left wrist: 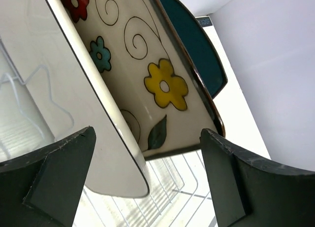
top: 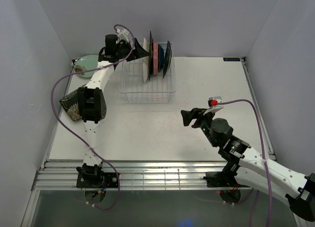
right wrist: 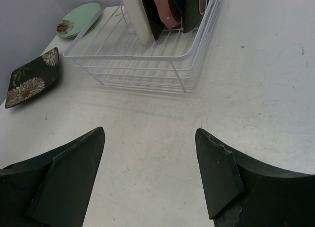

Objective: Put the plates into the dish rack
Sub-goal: Insert the plate into the dish rack, then pick up the plate from the corner of the board.

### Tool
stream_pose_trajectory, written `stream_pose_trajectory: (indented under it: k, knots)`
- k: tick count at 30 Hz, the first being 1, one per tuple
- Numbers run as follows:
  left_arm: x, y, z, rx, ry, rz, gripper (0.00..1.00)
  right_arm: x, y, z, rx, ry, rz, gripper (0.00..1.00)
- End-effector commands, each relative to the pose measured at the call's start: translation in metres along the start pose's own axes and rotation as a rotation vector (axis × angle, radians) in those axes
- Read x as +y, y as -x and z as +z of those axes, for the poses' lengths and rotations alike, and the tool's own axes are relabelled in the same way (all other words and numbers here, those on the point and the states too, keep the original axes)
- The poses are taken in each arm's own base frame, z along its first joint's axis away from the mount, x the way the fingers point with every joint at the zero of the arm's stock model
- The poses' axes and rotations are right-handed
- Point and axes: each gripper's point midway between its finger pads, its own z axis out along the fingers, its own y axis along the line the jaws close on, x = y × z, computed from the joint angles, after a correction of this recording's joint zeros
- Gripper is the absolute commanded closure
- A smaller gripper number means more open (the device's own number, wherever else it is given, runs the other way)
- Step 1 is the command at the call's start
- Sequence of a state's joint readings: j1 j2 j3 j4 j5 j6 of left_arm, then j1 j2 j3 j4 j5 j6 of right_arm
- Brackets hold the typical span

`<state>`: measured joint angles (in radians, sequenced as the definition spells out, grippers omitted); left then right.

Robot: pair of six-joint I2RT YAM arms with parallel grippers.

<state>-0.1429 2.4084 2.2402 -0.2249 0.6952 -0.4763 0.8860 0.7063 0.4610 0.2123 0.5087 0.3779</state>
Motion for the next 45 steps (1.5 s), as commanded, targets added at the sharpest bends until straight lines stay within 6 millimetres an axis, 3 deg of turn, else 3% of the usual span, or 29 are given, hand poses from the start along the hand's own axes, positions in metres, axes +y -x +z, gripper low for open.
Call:
stream_pose_trajectory:
  k: [1, 10, 11, 13, 15, 16, 18, 20, 22, 23, 24, 27, 28, 31, 32, 34, 35, 36, 37, 39, 40, 41, 45]
  knots:
    - [-0.025, 0.037, -0.038, -0.069, 0.046, 0.087, 0.02, 0.008, 0.016, 0.000, -0.054, 0.027, 0.026, 0.20]
    - [-0.018, 0.048, -0.095, -0.052, -0.044, 0.023, 0.04, 0.008, 0.016, -0.001, -0.054, 0.031, 0.024, 0.21]
    - [0.002, 0.055, -0.113, -0.070, -0.010, 0.014, 0.04, 0.008, 0.016, -0.001, -0.054, 0.031, 0.024, 0.21]
    - [0.002, 0.060, -0.128, -0.077, 0.018, 0.044, 0.04, 0.007, 0.017, -0.002, -0.059, 0.030, 0.024, 0.21]
    - [0.018, 0.058, -0.141, -0.084, 0.088, 0.093, 0.02, 0.006, 0.016, -0.003, -0.058, 0.029, 0.024, 0.21]
    - [0.012, 0.063, -0.152, -0.099, 0.112, 0.122, 0.02, 0.007, 0.017, -0.003, -0.061, 0.032, 0.024, 0.21]
    - [0.022, 0.059, -0.165, -0.096, 0.176, 0.179, 0.02, 0.006, 0.016, -0.004, -0.061, 0.034, 0.024, 0.21]
    - [0.023, 0.067, -0.182, -0.120, 0.276, 0.244, 0.02, 0.006, 0.016, -0.005, -0.063, 0.036, 0.024, 0.20]
    - [0.033, 0.059, -0.193, -0.103, 0.351, 0.305, 0.02, 0.005, 0.015, -0.005, -0.061, 0.036, 0.022, 0.20]
    - [0.029, 0.066, -0.206, -0.128, 0.411, 0.338, 0.02, 0.005, 0.015, -0.006, -0.063, 0.036, 0.022, 0.19]
    - [0.037, 0.055, -0.211, -0.106, 0.446, 0.350, 0.02, 0.005, 0.013, -0.006, -0.058, 0.036, 0.020, 0.19]
    - [0.037, 0.050, -0.235, -0.100, 0.537, 0.441, 0.02, 0.006, 0.013, -0.008, -0.058, 0.049, 0.023, 0.19]
    - [0.047, 0.031, -0.237, -0.068, 0.559, 0.436, 0.02, 0.007, 0.014, -0.008, -0.061, 0.055, 0.026, 0.18]
    - [0.052, 0.022, -0.261, -0.070, 0.645, 0.480, 0.02, 0.009, 0.012, -0.009, -0.055, 0.069, 0.025, 0.17]
    - [0.062, 0.003, -0.265, -0.038, 0.664, 0.458, 0.02, 0.010, 0.011, -0.009, -0.052, 0.073, 0.024, 0.17]
    - [0.064, 0.000, -0.284, -0.058, 0.709, 0.449, 0.02, 0.011, 0.013, -0.009, -0.052, 0.076, 0.024, 0.15]
    - [0.072, -0.016, -0.288, -0.037, 0.723, 0.423, 0.02, 0.011, 0.011, -0.009, -0.045, 0.079, 0.022, 0.11]
    - [0.081, -0.020, -0.301, -0.047, 0.761, 0.400, 0.02, 0.011, 0.011, -0.009, -0.044, 0.078, 0.021, 0.05]
    - [0.077, -0.014, -0.311, -0.092, 0.788, 0.405, 0.02, 0.012, 0.011, -0.009, -0.044, 0.080, 0.021, 0.06]
    - [0.097, -0.034, -0.336, -0.119, 0.868, 0.325, 0.02, 0.009, 0.011, -0.009, -0.044, 0.067, 0.030, 0.10]
    - [0.091, -0.026, -0.348, -0.186, 0.878, 0.339, 0.02, 0.009, 0.012, -0.010, -0.048, 0.067, 0.035, 0.10]
    - [0.099, -0.029, -0.365, -0.219, 0.911, 0.303, 0.02, 0.009, 0.011, -0.010, -0.047, 0.070, 0.034, 0.10]
    - [0.120, -0.066, -0.394, -0.217, 0.936, 0.217, 0.02, 0.011, 0.012, -0.012, -0.051, 0.082, 0.037, 0.10]
